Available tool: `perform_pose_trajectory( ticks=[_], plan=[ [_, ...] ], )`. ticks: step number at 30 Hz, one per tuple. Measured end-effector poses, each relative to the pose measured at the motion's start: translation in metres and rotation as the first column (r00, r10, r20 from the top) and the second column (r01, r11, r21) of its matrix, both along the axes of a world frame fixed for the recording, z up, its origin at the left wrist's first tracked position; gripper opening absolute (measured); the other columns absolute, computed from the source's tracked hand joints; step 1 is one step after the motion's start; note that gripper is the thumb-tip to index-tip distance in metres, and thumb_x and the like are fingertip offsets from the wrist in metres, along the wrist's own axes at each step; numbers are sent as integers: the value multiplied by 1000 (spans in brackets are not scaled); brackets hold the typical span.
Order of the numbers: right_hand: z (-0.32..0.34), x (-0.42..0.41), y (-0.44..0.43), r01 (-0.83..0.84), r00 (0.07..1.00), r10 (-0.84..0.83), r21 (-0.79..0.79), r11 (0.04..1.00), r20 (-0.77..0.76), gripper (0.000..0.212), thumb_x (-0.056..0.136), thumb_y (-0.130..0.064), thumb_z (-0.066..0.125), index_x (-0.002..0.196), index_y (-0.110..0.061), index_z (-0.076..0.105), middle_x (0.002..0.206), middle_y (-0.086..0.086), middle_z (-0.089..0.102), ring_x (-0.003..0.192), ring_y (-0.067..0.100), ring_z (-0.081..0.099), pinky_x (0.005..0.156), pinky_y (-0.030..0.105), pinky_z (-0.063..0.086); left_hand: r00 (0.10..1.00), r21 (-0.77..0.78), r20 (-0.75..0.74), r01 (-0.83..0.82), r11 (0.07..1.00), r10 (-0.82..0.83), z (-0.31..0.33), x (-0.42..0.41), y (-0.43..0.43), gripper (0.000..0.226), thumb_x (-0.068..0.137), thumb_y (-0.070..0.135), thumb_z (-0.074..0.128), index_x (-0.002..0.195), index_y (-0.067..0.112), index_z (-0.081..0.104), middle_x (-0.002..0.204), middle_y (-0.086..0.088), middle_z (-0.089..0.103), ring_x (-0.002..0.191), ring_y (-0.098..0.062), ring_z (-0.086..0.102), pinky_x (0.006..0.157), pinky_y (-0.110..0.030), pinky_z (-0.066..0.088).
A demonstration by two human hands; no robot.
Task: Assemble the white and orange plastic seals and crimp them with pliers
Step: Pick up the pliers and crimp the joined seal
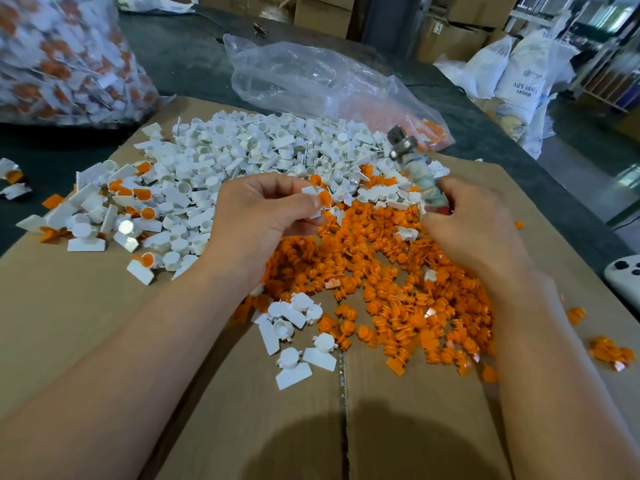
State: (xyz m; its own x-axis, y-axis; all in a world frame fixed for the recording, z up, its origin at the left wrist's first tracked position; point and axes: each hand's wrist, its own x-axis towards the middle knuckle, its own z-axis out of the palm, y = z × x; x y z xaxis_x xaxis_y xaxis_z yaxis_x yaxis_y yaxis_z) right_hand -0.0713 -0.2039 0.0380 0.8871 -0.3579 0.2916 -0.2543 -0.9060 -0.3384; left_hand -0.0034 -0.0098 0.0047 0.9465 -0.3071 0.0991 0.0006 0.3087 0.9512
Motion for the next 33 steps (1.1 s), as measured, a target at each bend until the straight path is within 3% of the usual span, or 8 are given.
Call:
perform_pose_trajectory(
  ticks=[4,6,10,13,16,20,26,33],
  plan=[
    [-1,-1,3,-71,993,73,-29,997,94,8,88,-14,53,85,-8,58,61,-6,43,57,13,38,51,23,27,999,-86,-51,-13,996,9,0,2,1,20,75,-9,65,66,9,63,54,-2,65,51,-14,65,48,-16,49],
    [-2,-1,8,-108,988,118,-93,990,99,12,89,-21,53,84,-12,59,64,-2,44,66,16,39,55,31,25,999,-120,-45,-20,993,14,0,2,0,22,77,-9,64,65,11,63,56,-3,66,53,-14,65,50,-17,50],
    [-3,-2,18,-188,978,200,-182,965,53,30,87,-32,53,64,-31,35,62,-12,36,72,17,37,53,31,21,1000,-175,-15,-25,984,23,-1,3,-1,20,77,-7,64,68,10,63,57,-2,66,57,-16,67,52,-17,50],
    [-7,-1,22,-219,974,225,-189,957,8,11,86,-34,55,84,-25,49,70,-12,38,70,14,36,51,25,23,999,-184,24,-22,983,27,-3,3,-2,17,78,-6,63,71,10,62,58,0,67,59,-15,67,53,-17,50],
    [-13,2,26,-247,969,242,-169,954,-48,28,87,-37,50,108,-20,54,91,-7,47,78,9,38,60,29,22,998,-192,41,-36,981,45,-4,4,-2,17,79,-7,62,72,9,62,59,1,66,60,-15,68,54,-17,50],
    [-13,2,30,-289,957,287,-122,950,-36,34,87,-39,49,115,-19,54,94,-9,44,82,7,39,62,25,20,996,-191,71,-41,981,55,-6,6,-2,17,79,-7,62,73,9,62,59,3,65,61,-15,68,55,-18,51],
    [-16,4,34,-298,954,292,-117,947,-72,30,87,-39,51,108,-19,55,88,-8,44,81,10,39,65,27,25,993,-200,109,-31,979,53,-6,5,-2,19,80,-8,60,72,9,60,58,6,64,56,-10,64,55,-18,51],
    [-10,0,35,-338,941,330,-173,925,-74,23,81,-49,40,80,-27,41,68,-17,34,72,11,33,58,32,17,991,-180,126,-25,983,49,-5,4,-3,19,80,-7,60,73,10,60,58,5,65,57,-9,66,55,-18,53]
  ],
)
